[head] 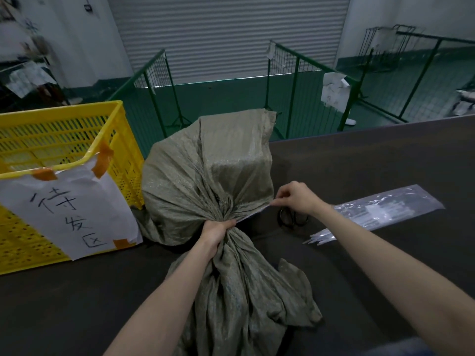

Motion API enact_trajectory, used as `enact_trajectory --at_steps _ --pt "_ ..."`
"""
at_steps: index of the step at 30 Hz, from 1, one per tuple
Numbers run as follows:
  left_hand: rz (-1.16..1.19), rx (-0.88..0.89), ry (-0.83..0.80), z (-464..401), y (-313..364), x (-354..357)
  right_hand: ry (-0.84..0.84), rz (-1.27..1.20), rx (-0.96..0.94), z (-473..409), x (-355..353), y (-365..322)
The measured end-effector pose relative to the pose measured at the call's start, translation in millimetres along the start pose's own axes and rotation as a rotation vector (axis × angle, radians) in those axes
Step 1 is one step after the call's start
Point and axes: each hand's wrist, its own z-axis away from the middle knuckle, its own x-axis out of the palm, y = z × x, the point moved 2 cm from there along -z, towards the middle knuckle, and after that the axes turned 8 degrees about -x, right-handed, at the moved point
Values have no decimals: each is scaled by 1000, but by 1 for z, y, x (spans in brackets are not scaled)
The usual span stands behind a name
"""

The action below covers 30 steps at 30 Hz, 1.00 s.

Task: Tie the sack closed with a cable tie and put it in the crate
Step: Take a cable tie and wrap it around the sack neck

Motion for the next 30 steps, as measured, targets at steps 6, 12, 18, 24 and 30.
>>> enact_trajectory --at_steps 6,12,18,24,30 --pt "19 -1 6 -5 -2 0 65 219 -98 -7 -29 -28" --pt "23 -49 24 -8 -6 -7 -51 472 -92 2 -19 -25" --pt "11 -52 53 -9 -8 -7 -233 447 90 20 18 0" --pt "22 -76 27 -8 -7 -7 -214 344 93 15 21 4" --pt "43 -109 12 -5 -7 -5 -218 108 54 -2 50 -7"
